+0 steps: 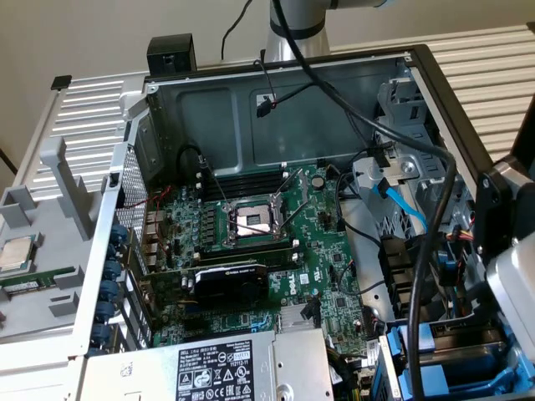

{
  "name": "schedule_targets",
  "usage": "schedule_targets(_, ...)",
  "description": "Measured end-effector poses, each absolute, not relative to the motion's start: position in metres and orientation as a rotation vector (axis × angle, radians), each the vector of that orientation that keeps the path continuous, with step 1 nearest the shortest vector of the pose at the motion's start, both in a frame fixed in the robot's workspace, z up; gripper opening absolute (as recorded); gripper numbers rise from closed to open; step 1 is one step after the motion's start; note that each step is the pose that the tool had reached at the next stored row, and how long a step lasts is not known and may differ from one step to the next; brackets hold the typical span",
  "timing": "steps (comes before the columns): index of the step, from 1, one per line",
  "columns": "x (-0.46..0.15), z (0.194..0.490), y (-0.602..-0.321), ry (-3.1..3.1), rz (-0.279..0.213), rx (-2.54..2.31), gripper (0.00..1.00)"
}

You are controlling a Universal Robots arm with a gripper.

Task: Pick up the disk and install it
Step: 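Insert the first disk wire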

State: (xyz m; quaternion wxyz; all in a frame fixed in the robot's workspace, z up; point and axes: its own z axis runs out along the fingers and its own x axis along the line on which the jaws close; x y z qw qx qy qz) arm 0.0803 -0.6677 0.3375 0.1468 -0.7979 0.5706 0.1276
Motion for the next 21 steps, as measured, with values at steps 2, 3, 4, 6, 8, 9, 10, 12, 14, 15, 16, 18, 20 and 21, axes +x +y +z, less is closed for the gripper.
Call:
schedule_targets(2, 0.08, 0.339, -0.665, 1.65, 0.356, -2.307, 0.16)
schedule_targets(3, 0.08, 0.34, -0.663, 1.655, 0.35, -2.313, 0.16)
schedule_targets(4, 0.079, 0.34, -0.661, 1.661, 0.342, -2.321, 0.16)
schedule_targets(6, 0.078, 0.341, -0.656, 1.678, 0.318, -2.343, 0.16)
schedule_targets(8, 0.078, 0.341, -0.652, 1.689, 0.303, -2.358, 0.16)
schedule_targets(9, 0.077, 0.341, -0.65, 1.694, 0.295, -2.365, 0.16)
schedule_targets(10, 0.077, 0.341, -0.648, 1.699, 0.288, -2.371, 0.16)
schedule_targets(12, 0.077, 0.342, -0.643, 1.706, 0.277, -2.381, 0.16)
schedule_targets(14, 0.076, 0.342, -0.637, 1.713, 0.267, -2.389, 0.16)
schedule_targets(15, 0.076, 0.342, -0.635, 1.717, 0.262, -2.394, 0.16)
schedule_targets(16, 0.075, 0.343, -0.632, 1.721, 0.256, -2.399, 0.16)
schedule_targets(18, 0.075, 0.343, -0.628, 1.73, 0.242, -2.411, 0.16)
schedule_targets(20, 0.074, 0.343, -0.623, 1.74, 0.227, -2.424, 0.16)
schedule_targets(21, 0.074, 0.344, -0.621, 1.745, 0.219, -2.431, 0.16)
